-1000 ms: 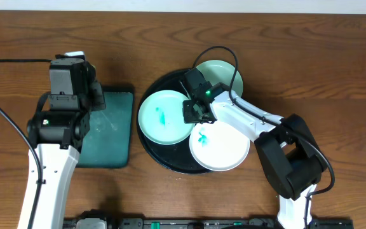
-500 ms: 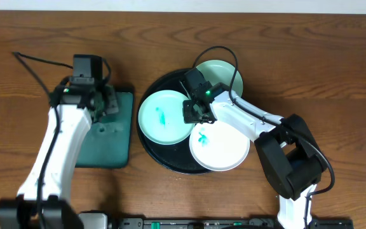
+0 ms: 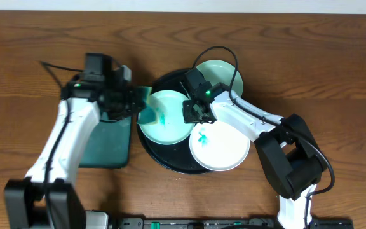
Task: Clean dirty plates on tray and stack at the side
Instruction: 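Scrub the left pale green plate with the held sponge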
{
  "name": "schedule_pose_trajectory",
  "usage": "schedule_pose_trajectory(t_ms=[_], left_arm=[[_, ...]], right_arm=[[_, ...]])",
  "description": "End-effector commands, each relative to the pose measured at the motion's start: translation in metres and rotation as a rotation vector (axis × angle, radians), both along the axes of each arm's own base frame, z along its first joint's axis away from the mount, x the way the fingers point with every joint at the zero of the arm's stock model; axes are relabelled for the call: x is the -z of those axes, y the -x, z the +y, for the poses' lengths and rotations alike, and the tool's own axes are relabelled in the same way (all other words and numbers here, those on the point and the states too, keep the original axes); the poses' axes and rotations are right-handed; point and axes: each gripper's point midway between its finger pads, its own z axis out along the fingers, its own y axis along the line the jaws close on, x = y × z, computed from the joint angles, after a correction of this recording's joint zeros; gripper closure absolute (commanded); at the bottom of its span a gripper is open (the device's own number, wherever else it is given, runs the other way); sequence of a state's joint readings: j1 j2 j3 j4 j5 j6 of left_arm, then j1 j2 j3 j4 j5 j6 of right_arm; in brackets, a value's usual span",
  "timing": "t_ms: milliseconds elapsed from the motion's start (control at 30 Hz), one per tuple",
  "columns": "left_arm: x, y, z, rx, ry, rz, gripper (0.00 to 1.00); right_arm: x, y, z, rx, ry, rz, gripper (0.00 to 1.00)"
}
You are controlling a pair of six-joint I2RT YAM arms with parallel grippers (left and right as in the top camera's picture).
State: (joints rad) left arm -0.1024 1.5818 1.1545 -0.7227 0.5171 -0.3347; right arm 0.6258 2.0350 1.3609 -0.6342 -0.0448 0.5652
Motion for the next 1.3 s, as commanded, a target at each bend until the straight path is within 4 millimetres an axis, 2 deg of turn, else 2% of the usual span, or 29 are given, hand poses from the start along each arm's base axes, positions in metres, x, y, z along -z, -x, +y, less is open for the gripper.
schedule_pose_trajectory(t_ms=[0, 133, 267, 367, 433, 633, 800, 1000, 1100, 1200, 1267], left_arm=[[0.023, -0.006, -0.013, -0.018, -0.012, 0.066, 0.93], [0.063, -0.010, -0.014, -0.052, -0.076, 0.148, 0.93], [0.099, -0.005, -0.010, -0.087, -0.115, 0.247, 0.93], [0.119, 0.000, -0.007, -0.128, -0.135, 0.314, 0.94], [0.125, 0.004, -0.012, -0.125, -0.118, 0.345, 0.93], [0.117, 0.014, -0.069, 0.043, 0.092, 0.353, 0.93], [0.117, 0.027, -0.096, 0.122, 0.084, 0.347, 0.93], [0.109, 0.036, -0.114, 0.188, 0.156, 0.352, 0.93], [0.108, 0.036, -0.114, 0.186, 0.165, 0.355, 0.93], [0.105, 0.026, -0.113, 0.178, 0.193, 0.322, 0.93], [0.099, 0.012, -0.116, 0.169, 0.243, 0.276, 0.93]], right_arm=[[0.014, 0.018, -0.003, -0.049, 0.037, 0.046, 0.99], [0.014, 0.018, -0.003, -0.049, 0.038, 0.048, 0.99], [0.014, 0.018, -0.003, -0.049, 0.038, 0.047, 0.99], [0.014, 0.018, -0.003, -0.049, 0.038, 0.047, 0.99], [0.014, 0.018, -0.003, -0.048, 0.038, 0.048, 0.99], [0.014, 0.018, -0.002, -0.050, 0.038, 0.047, 0.99], [0.014, 0.020, -0.001, -0.056, 0.038, 0.047, 0.99], [0.014, 0.020, 0.000, -0.057, 0.038, 0.048, 0.99], [0.014, 0.020, 0.000, -0.053, 0.037, 0.048, 0.99], [0.014, 0.020, 0.000, -0.053, 0.038, 0.049, 0.99], [0.014, 0.020, 0.000, -0.053, 0.038, 0.049, 0.99]])
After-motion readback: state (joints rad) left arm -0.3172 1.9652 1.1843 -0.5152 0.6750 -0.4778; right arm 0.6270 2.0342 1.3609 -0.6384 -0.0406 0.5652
